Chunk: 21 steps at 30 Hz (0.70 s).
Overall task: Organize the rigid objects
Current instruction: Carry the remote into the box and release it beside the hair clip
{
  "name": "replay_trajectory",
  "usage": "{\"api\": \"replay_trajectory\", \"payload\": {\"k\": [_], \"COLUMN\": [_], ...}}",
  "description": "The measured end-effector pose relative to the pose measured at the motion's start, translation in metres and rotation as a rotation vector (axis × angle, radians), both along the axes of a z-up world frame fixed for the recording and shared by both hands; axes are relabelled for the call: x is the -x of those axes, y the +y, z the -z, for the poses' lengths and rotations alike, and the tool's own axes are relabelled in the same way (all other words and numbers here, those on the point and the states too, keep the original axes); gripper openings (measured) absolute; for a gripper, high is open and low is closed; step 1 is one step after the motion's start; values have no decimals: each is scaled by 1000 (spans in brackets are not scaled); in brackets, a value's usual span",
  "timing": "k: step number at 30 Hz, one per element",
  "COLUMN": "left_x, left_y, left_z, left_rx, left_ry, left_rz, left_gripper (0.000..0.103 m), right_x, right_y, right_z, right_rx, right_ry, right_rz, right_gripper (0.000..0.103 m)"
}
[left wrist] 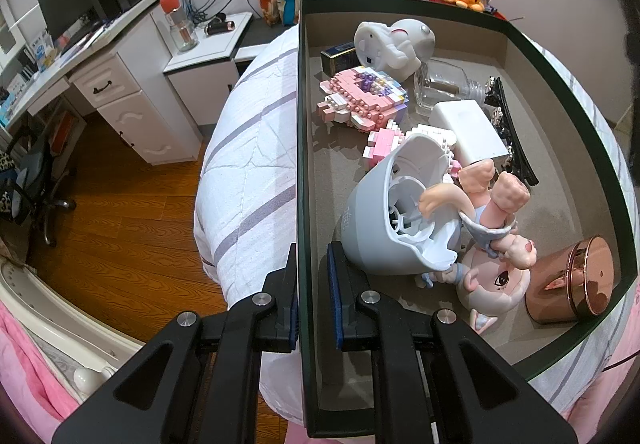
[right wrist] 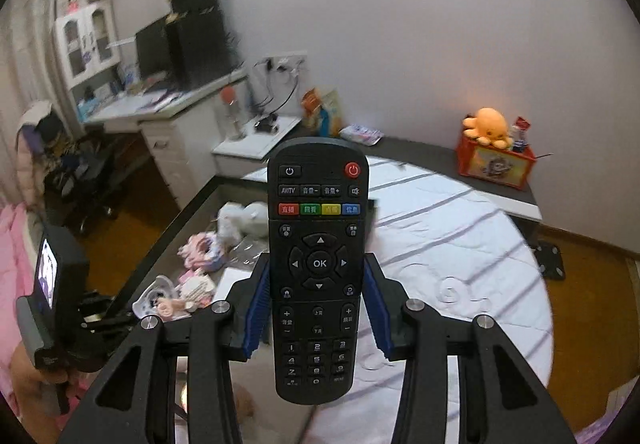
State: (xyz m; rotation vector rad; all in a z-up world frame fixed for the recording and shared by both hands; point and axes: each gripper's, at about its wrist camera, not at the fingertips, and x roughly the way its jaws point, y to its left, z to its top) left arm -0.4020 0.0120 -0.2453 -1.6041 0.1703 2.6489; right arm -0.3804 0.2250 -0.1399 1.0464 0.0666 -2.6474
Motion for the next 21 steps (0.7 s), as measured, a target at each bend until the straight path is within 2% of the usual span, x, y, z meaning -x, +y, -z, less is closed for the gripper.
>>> {"api": "replay_trajectory", "payload": {"k": [9,17,21], "left_x": [1,2,2], "left_y": [1,2,1], "left_z": [-1,-2,-2], "left_rx": [-1,-3,-5], "left_ry": [-1,0,0], "left_rz": [1,2,1], "left_gripper": [10,10,10], "right_x": [23,26,35], "right_y": [-32,-37,-36], "right_z": [48,69,82], "right_rx": [-15,-50,-104], "right_ry": [-149,-220,-267], "right_rz": [-60,-66,-32], "right_gripper": [44,44,44]}}
